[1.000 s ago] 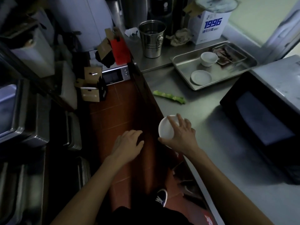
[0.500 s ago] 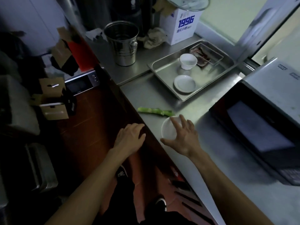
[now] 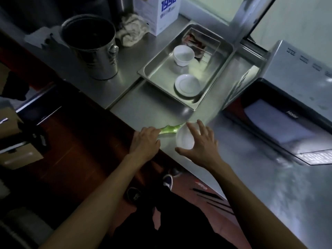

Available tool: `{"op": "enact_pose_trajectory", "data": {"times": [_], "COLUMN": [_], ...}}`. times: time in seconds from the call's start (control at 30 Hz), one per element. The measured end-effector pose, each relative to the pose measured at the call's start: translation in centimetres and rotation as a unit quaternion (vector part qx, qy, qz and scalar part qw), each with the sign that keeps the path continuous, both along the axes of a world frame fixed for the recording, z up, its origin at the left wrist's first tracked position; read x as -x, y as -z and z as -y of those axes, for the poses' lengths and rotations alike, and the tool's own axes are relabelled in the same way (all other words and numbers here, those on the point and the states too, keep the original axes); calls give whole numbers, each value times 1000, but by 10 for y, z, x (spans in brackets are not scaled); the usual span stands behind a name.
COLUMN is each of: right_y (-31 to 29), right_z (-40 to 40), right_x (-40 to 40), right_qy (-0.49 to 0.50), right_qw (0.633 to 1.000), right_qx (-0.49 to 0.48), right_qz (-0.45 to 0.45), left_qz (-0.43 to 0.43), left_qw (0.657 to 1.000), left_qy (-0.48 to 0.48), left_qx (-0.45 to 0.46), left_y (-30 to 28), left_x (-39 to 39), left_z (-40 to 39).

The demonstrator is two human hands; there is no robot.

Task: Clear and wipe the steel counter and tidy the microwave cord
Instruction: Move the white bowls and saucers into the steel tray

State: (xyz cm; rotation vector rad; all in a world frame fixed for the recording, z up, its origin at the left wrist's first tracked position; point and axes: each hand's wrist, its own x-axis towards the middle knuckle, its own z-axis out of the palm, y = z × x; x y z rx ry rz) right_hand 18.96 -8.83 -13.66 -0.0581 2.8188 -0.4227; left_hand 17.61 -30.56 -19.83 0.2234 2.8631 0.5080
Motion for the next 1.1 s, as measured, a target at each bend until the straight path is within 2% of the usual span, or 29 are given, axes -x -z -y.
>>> {"op": "enact_pose_trajectory", "data": {"times": [0.33, 0.57, 0.73, 1.1], "right_y": [27, 30, 27, 13], "right_z": [-8, -24, -32, -42], "right_x": [40, 69, 97, 165], "right_qy": [22, 40, 45, 81], "right_qw": [1000, 999, 998, 993], "right_qx": [4, 18, 32, 61], "right_qz": [-6, -7, -17, -63], "left_qz": [37, 64, 93, 14], "left_qw": [997, 990, 987, 1000], "left_qy": [64, 115, 128, 9], "left_qx": [16, 49, 31, -20], "left_y": [36, 45, 41, -21], "left_x": [54, 87, 97, 134], "left_z": [-25, -42, -36, 9]}}
